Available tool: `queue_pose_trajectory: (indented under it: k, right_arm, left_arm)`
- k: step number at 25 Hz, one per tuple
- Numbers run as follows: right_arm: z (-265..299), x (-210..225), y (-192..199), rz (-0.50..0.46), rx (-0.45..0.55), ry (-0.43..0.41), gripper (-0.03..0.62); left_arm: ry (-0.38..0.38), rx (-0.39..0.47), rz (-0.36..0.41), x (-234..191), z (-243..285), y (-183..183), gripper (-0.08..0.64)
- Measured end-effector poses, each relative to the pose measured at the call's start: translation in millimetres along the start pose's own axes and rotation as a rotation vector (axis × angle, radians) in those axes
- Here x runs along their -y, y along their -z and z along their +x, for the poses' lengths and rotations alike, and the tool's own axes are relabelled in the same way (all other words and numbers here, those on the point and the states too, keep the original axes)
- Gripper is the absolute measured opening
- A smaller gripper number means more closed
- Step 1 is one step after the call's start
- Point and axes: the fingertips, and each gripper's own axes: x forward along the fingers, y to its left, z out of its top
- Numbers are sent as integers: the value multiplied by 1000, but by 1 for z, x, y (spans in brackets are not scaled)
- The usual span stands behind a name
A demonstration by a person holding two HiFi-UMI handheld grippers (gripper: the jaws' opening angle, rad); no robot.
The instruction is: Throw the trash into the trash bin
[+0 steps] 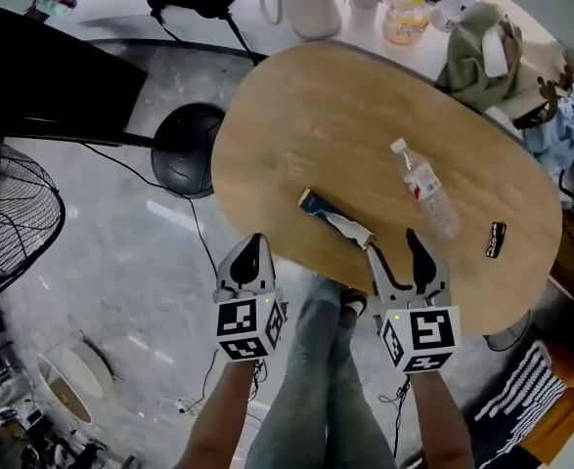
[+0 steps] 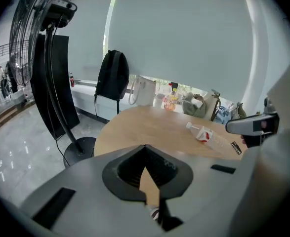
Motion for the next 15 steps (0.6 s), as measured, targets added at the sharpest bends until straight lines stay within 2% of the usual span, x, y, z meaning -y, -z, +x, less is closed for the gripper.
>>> queue_pose_trajectory:
  k: [7,15]
  right_arm:
    - [42,-19,50,-174,-97,-112,272]
    - [86,-31,95,-291,-235,-230,273]
  left_arm:
    - [-17,-65,-32,-13,12,59,11]
    - [-30,-93,-44,-35,34,80,11]
